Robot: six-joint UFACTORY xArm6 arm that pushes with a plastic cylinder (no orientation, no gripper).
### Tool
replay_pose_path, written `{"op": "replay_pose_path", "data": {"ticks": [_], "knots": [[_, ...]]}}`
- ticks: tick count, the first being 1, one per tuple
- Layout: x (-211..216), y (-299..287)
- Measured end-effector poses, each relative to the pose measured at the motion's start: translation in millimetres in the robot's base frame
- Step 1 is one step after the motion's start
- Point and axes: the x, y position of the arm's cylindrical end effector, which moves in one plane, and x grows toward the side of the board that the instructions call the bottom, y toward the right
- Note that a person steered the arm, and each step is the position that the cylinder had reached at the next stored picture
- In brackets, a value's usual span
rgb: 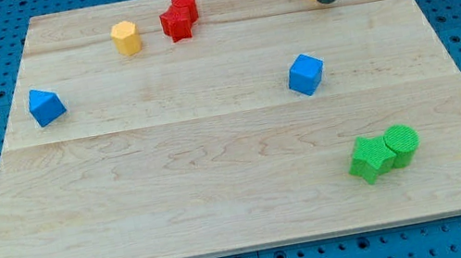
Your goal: Push the yellow hexagon into the yellow heart
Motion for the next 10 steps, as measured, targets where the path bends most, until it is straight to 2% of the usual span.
{"op": "replay_pose_path", "data": {"ticks": [1, 4, 6, 7, 8, 9, 10], "knots": [[-3.3, -0.1], [61.3, -145.9], [71.9, -268.3], [59.9, -338.0], [16.7, -362.7], [-30.6, -362.7], [-28.4, -336.5]]}}
